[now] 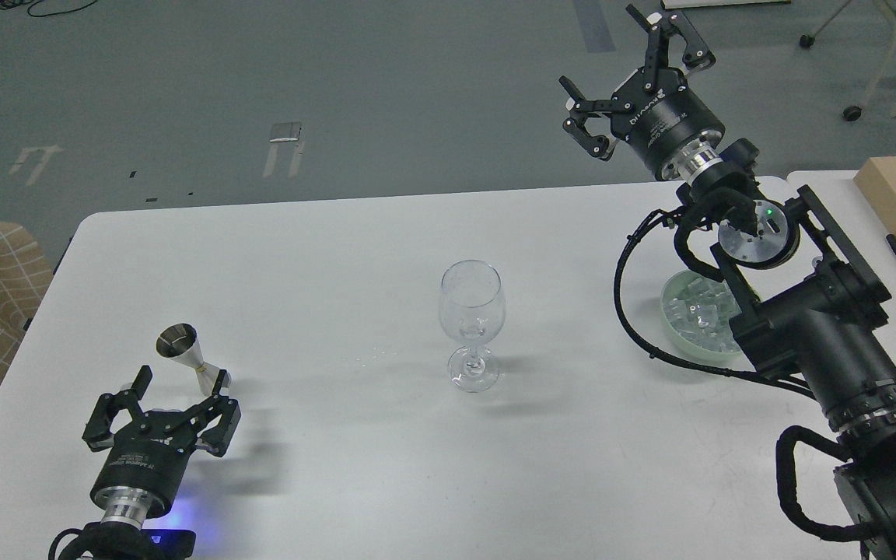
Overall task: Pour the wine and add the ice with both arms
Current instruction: 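Position the open left gripper around the metal jigger, then close the left gripper on the metal jigger, then lift the metal jigger with the left gripper toward the wine glass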
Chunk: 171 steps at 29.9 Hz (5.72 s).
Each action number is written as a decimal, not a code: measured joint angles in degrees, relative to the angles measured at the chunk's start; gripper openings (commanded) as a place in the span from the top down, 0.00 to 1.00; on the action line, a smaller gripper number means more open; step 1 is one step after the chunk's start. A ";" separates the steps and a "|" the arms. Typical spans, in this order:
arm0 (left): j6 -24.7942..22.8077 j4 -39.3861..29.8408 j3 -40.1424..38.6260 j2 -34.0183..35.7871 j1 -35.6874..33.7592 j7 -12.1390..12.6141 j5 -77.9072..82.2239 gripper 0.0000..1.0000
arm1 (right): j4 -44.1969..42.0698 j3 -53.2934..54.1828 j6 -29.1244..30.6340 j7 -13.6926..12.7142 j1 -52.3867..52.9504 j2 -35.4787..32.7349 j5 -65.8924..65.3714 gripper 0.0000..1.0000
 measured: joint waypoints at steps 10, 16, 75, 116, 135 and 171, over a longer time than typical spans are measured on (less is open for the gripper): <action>0.23 1.03 -0.06 0.00 -1.23 0.10 -3.92 0.04 | 0.00 0.00 -0.77 -0.09 0.06 0.00 0.04 0.00; 0.22 1.46 -0.07 0.00 -1.49 0.06 -4.17 0.04 | 0.00 0.00 -0.80 -0.09 0.07 0.00 -0.01 0.00; -1.23 10.73 1.00 0.00 -9.41 -3.51 -3.63 0.13 | -0.01 -0.07 -0.86 -0.09 -0.05 0.00 -0.04 0.00; -2.39 11.49 0.88 0.00 -9.79 -3.96 -3.69 0.54 | -0.70 -0.79 -0.83 -0.10 0.12 0.00 -0.04 0.00; -4.39 11.49 0.83 0.00 -9.76 -4.18 -3.76 0.71 | -0.70 -0.88 -0.88 -0.10 0.12 0.00 -0.04 0.00; -8.99 10.97 1.89 0.00 -10.79 -3.91 -3.20 0.98 | -0.70 -0.88 -0.88 -0.09 0.03 0.00 -0.04 0.00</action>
